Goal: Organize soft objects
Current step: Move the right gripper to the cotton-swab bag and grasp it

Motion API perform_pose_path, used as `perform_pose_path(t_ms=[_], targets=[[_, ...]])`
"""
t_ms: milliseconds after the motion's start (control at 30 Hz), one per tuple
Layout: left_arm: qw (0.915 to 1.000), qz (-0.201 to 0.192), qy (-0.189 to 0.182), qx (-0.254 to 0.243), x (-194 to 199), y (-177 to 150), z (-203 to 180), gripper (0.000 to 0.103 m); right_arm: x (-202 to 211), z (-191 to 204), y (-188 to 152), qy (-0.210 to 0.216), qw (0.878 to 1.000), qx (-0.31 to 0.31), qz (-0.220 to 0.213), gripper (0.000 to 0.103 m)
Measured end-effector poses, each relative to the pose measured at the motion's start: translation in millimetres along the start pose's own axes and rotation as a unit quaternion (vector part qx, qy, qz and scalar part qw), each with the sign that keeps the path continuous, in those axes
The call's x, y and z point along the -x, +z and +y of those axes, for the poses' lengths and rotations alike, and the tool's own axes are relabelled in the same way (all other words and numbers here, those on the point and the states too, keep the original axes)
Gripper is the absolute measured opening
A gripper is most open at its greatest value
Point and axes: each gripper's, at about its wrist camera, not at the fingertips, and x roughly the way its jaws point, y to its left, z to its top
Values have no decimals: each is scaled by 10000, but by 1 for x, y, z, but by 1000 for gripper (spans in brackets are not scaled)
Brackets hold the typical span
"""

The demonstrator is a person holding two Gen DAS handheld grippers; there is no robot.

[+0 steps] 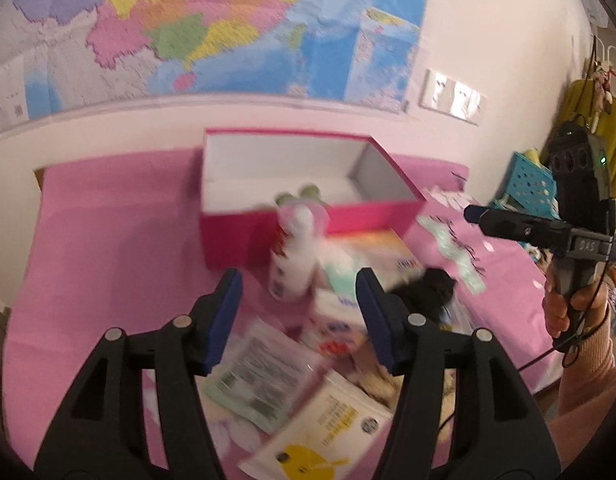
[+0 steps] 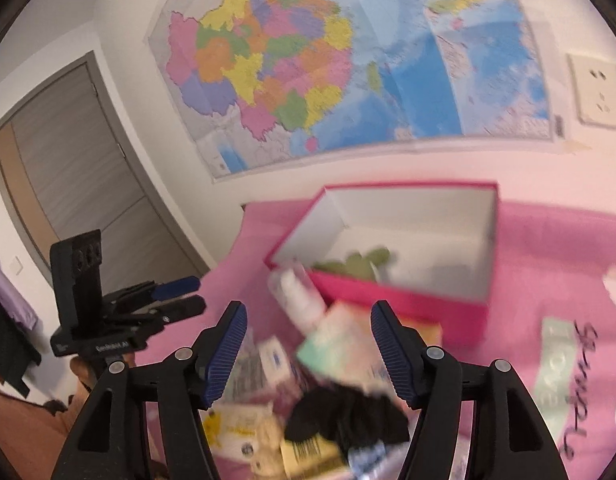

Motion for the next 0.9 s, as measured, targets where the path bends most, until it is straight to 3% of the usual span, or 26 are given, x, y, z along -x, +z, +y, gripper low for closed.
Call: perform_pose_path(t_ms=[267,433,533,767,900], targets=[[9950,411,-873,-243,-9,-32,-43,61,15,-47,-66,-596,9946,-730,425,66],[9789,852,-1715,-716,-22,-50,-97,61,19,-99,-91,-940,9838,-1441,498,66],[9672,1200,-2026,-949,-35,-61,-125,61,16,-110,-94,-942,9829,-1501,494,66],[9531,1881,-2174,-942,-62,-75,-155,61,0,-117,-81,-823,9886,-1128,571,66],[9544,2029,-2004,-878,-71,-73,-159,61,-19,-120,-71,-621,9910,-879,797,67]])
